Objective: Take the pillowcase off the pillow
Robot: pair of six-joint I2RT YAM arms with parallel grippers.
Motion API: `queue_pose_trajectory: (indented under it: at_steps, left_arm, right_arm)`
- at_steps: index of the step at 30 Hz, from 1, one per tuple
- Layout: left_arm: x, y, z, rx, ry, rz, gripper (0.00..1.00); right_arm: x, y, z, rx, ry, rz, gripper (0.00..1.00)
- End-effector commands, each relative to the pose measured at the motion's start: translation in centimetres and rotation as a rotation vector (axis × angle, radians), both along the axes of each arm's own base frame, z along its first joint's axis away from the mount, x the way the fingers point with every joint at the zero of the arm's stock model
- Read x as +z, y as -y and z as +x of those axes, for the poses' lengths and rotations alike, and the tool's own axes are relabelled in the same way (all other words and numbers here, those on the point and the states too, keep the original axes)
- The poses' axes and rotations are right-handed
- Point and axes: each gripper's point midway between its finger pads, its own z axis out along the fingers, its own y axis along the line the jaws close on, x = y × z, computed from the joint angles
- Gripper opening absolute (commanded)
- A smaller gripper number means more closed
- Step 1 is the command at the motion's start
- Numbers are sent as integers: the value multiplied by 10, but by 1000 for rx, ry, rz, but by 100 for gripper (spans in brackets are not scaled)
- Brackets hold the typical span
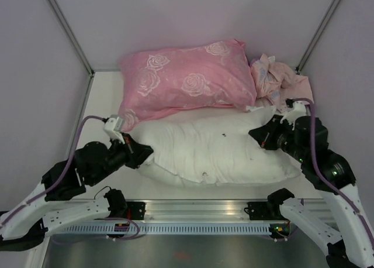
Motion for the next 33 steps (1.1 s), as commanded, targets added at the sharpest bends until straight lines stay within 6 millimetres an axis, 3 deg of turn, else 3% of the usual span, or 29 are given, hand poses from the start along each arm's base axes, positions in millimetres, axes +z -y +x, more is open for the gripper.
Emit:
queue_pose_trajectory:
  at_steps: [1,2,3,4,6,7,8,9,10,11,12,13,15,16,17,18,19,23,24,25,26,27,28,30,31,32,33]
  left_arm:
    - [82,81,-2,-263,156,-157,2]
    - [77,111,9,-292,137,-125,2]
    - [79,123,14,-309,150,-106,2]
    - [94,136,20,-320,167,-114,2]
    - [76,182,38,-367,135,-30,2]
    - [96,194,42,-386,161,-48,2]
    - [97,208,46,-411,160,-39,2]
    - [71,236,59,-430,119,32,2]
    - [95,247,64,-434,157,2,2]
    - [92,262,68,-461,151,15,2]
    - [67,284,80,-475,112,73,2]
    - [91,296,86,-483,148,44,2]
    - [90,316,93,-524,138,62,2]
    - [91,339,104,-550,136,49,2]
    - [94,349,109,-568,143,38,2]
    - [118,357,113,-576,183,-8,2]
    - [94,376,126,-618,140,-5,2]
    - [91,409,152,-731,31,-238,2]
    - [87,414,159,-747,15,-275,2]
    - [56,424,181,-730,-42,-282,15]
    - [48,426,188,-724,-103,-314,26]
    - [39,423,205,-702,-136,-326,45]
    - [25,420,211,-691,-199,-321,51]
    - [5,410,222,-658,-260,-292,80]
    - [-1,402,235,-592,-256,-259,91]
    - [22,386,231,-574,-200,-226,94]
    - [7,374,237,-527,-215,-182,96]
  right_arm:
    - [78,19,-16,-62,197,65,0]
    - [79,27,-16,-103,211,49,0]
    - [78,35,-14,-139,216,31,0]
    - [71,40,-15,-161,205,10,0]
    - [68,55,-16,-230,220,-15,0]
    - [61,59,-17,-247,207,-31,0]
    - [62,65,-20,-269,221,-36,0]
    - [62,75,-19,-315,231,-53,0]
    - [61,84,-22,-352,229,-75,0]
    - [65,93,-26,-389,243,-74,0]
    - [67,106,-27,-448,258,-89,0]
    - [72,113,-32,-475,273,-88,0]
    - [79,126,-41,-525,300,-79,0]
    - [79,133,-46,-552,307,-84,0]
    - [80,137,-49,-568,309,-81,0]
    - [78,138,-50,-574,306,-80,0]
    - [76,143,-55,-590,304,-81,0]
    - [59,147,-60,-631,275,-39,0]
    - [45,145,-57,-637,247,-52,0]
    - [39,144,-56,-632,235,-57,2]
    - [31,141,-54,-619,216,-72,9]
    - [20,137,-50,-598,191,-102,40]
    - [15,133,-47,-579,175,-120,54]
    - [12,129,-44,-552,151,-147,76]
    - [11,130,-41,-556,142,-172,81]
    - [13,131,-40,-560,145,-182,85]
    - [20,137,-40,-586,165,-191,94]
